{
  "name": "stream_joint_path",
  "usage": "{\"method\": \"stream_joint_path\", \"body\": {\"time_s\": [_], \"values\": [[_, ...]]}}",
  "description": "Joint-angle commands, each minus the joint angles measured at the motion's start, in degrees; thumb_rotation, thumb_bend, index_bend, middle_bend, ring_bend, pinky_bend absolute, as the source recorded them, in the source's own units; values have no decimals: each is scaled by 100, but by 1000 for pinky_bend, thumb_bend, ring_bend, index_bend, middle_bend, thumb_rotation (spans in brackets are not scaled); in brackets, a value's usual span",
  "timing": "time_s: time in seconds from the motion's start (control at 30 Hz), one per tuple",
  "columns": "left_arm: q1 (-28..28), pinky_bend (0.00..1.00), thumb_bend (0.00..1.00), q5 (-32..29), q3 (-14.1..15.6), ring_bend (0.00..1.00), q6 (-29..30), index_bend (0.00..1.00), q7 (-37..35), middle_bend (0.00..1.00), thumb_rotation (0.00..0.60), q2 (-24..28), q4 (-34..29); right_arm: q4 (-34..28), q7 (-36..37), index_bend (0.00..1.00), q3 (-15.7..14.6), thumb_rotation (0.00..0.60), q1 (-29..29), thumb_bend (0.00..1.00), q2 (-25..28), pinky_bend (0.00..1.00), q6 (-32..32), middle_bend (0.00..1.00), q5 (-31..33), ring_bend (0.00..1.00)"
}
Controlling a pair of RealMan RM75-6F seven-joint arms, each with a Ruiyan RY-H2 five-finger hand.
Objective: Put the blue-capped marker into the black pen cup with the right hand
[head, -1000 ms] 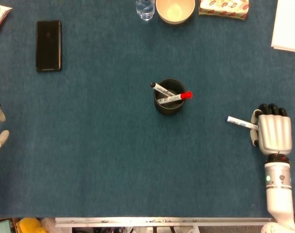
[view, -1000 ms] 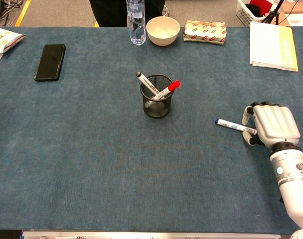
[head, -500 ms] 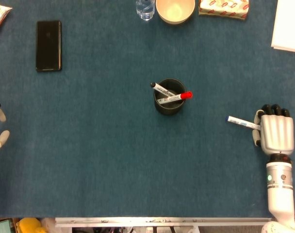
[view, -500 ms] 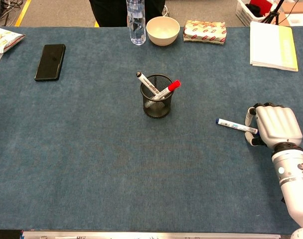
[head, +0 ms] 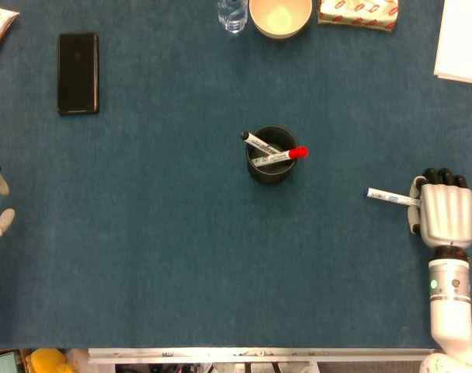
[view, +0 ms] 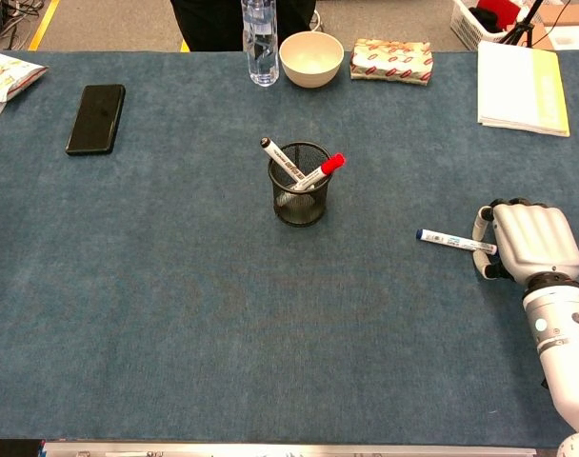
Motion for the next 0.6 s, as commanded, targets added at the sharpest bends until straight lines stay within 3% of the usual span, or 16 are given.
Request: {"method": "stream_joint_path", "body": {"time_s": [0.03, 0.6], "values": [[1, 544, 189, 3, 2, 279, 0, 520, 7, 354, 600, -4, 1, -141, 156, 527, -66, 600, -2, 343, 74, 274, -8, 337, -110, 229], [-4, 544, 189, -22, -7, 279, -16, 520, 20, 354, 600, -15, 20, -1059, 826, 528, -314, 600, 10, 345, 517, 273, 17, 344, -703, 229]]}}
